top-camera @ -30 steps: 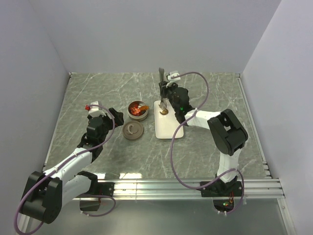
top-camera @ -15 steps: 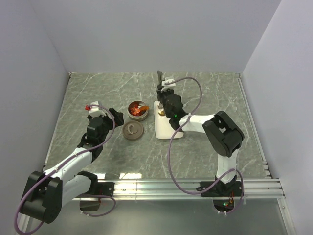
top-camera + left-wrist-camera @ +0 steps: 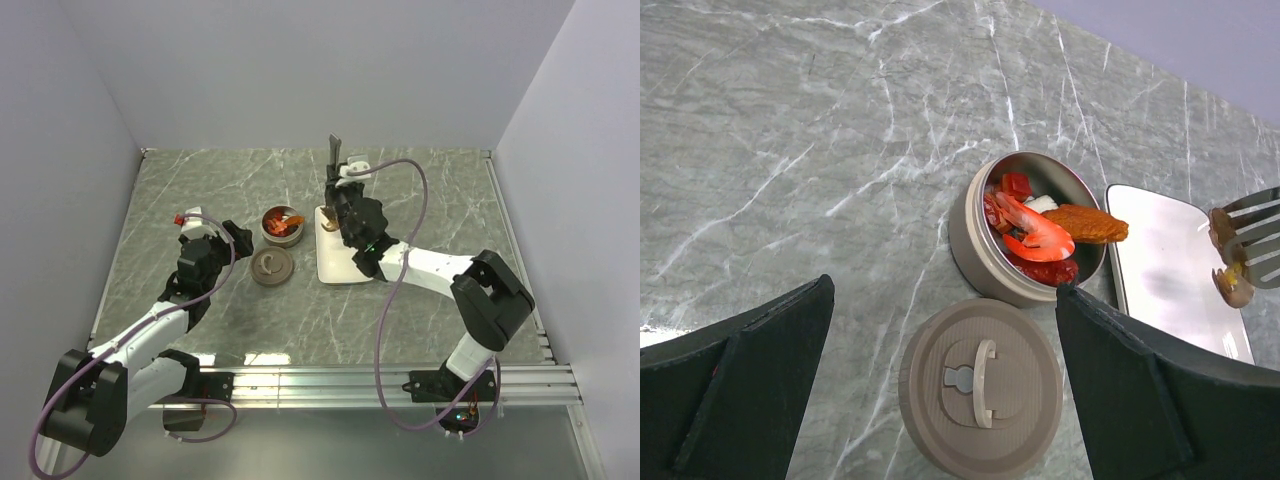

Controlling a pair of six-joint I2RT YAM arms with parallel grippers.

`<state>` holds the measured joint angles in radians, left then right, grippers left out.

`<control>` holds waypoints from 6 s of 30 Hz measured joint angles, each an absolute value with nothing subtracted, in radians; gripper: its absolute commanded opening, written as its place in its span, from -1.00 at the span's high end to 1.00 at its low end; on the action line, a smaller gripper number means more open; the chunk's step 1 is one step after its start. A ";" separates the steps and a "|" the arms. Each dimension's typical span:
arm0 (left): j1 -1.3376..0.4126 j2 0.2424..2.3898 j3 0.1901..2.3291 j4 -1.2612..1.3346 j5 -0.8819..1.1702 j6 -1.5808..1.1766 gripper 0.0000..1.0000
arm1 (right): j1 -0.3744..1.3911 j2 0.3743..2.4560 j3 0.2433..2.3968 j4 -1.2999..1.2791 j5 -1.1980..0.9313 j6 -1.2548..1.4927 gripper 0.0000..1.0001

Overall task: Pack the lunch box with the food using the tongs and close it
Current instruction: Pick up the food using the clamp, then place the food into the lunch box

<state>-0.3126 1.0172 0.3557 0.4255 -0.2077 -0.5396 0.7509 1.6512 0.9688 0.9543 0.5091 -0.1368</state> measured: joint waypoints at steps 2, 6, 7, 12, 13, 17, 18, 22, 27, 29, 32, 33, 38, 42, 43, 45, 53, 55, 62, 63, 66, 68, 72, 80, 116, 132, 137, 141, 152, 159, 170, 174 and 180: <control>-0.313 1.017 0.356 0.426 -0.208 -0.540 -0.99 | 0.766 1.647 0.984 0.944 0.504 -0.136 0.78; -0.313 1.015 0.356 0.426 -0.208 -0.540 -0.99 | 0.793 1.656 1.046 0.883 0.461 -0.118 0.77; -0.313 1.014 0.356 0.426 -0.208 -0.540 -0.99 | 0.798 1.662 1.062 0.874 0.448 -0.112 0.77; -0.313 1.012 0.356 0.427 -0.207 -0.540 -0.99 | 0.832 1.724 1.158 0.848 0.403 -0.099 0.77; -0.313 1.012 0.356 0.427 -0.207 -0.540 -0.99 | 0.839 1.743 1.177 0.846 0.397 -0.097 0.77; -0.313 1.011 0.356 0.427 -0.207 -0.540 -0.99 | 0.858 1.833 1.256 0.829 0.371 -0.094 0.77; -0.313 1.011 0.356 0.427 -0.207 -0.540 -0.99 | 0.860 1.855 1.272 0.824 0.366 -0.094 0.76; -0.313 1.011 0.356 0.427 -0.207 -0.540 -0.99 | 0.860 1.934 1.348 0.773 0.350 -0.091 0.75; -0.313 1.011 0.356 0.427 -0.207 -0.540 -0.99 | 0.860 2.008 1.442 0.717 0.346 -0.091 0.68; -0.313 1.011 0.356 0.427 -0.207 -0.540 -0.99 | 0.860 2.028 1.472 0.699 0.346 -0.091 0.58; -0.313 1.011 0.356 0.428 -0.207 -0.540 -0.99 | 0.860 2.045 1.501 0.678 0.347 -0.094 0.43; -0.313 1.011 0.356 0.428 -0.207 -0.540 -0.99 | 0.860 2.047 1.502 0.673 0.347 -0.094 0.41; -0.313 1.011 0.356 0.428 -0.207 -0.540 -0.99 | 0.860 2.049 1.503 0.659 0.349 -0.098 0.38; -0.313 1.011 0.356 0.428 -0.207 -0.540 -0.99 | 0.860 2.048 1.501 0.662 0.351 -0.102 0.38; -0.313 1.011 0.356 0.428 -0.207 -0.540 -0.99 | 0.860 2.044 1.493 0.667 0.352 -0.103 0.38; -0.313 1.011 0.356 0.428 -0.207 -0.540 -0.99 | 0.860 2.028 1.469 0.677 0.354 -0.106 0.38; -0.313 1.011 0.356 0.428 -0.207 -0.540 -0.99 | 0.860 1.859 1.290 0.766 0.368 -0.115 0.37; -0.313 1.011 0.356 0.429 -0.207 -0.540 -0.99 | 0.860 1.814 1.256 0.799 0.375 -0.118 0.38; -0.313 1.011 0.356 0.429 -0.207 -0.540 -0.99 | 0.860 1.765 1.216 0.862 0.426 -0.136 0.37; -0.313 1.011 0.356 0.429 -0.207 -0.540 -0.99 | 0.860 1.767 1.213 0.862 0.432 -0.138 0.37; -0.313 1.011 0.356 0.429 -0.207 -0.540 -0.99 | 0.860 1.779 1.202 0.862 0.450 -0.147 0.37; -0.313 1.011 0.356 0.429 -0.207 -0.540 -0.99 | 0.860 1.789 1.198 0.860 0.465 -0.150 0.37; -0.313 1.011 0.356 0.429 -0.207 -0.540 -0.99 | 0.860 1.799 1.179 0.860 0.513 -0.158 0.40; -0.313 1.011 0.356 0.429 -0.207 -0.540 -0.99 | 0.860 1.815 1.171 0.857 0.585 -0.170 0.45; -0.311 1.011 0.356 0.429 -0.207 -0.540 -0.99 | 0.925 1.940 1.277 0.815 0.678 -0.255 0.49; -0.311 1.011 0.356 0.429 -0.207 -0.540 -0.99 | 0.934 1.793 1.121 0.868 0.701 -0.263 0.49; -0.311 1.011 0.356 0.429 -0.207 -0.540 -0.99 | 0.937 1.792 1.121 0.847 0.657 -0.226 0.51; -0.311 1.011 0.356 0.429 -0.207 -0.540 -0.99 | 0.937 1.792 1.121 0.830 0.626 -0.197 0.52; -0.311 1.011 0.356 0.429 -0.207 -0.540 -0.99 | 0.938 1.792 1.122 0.801 0.582 -0.160 0.53; -0.311 1.011 0.356 0.429 -0.207 -0.540 -0.99 | 0.938 1.804 1.159 0.800 0.582 -0.162 0.53; -0.311 1.011 0.356 0.429 -0.207 -0.540 -0.99 | 0.938 1.857 1.213 0.791 0.583 -0.175 0.53; -0.311 1.011 0.356 0.429 -0.207 -0.540 -0.99 | 0.938 1.868 1.228 0.795 0.583 -0.176 0.53; -0.311 1.011 0.356 0.429 -0.207 -0.540 -0.99 | 0.935 1.903 1.247 0.800 0.583 -0.177 0.53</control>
<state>-0.3107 1.0115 0.3557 0.4294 -0.2066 -0.5396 0.9352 1.9026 1.2472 0.7998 0.5831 -0.1768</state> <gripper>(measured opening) 0.995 0.237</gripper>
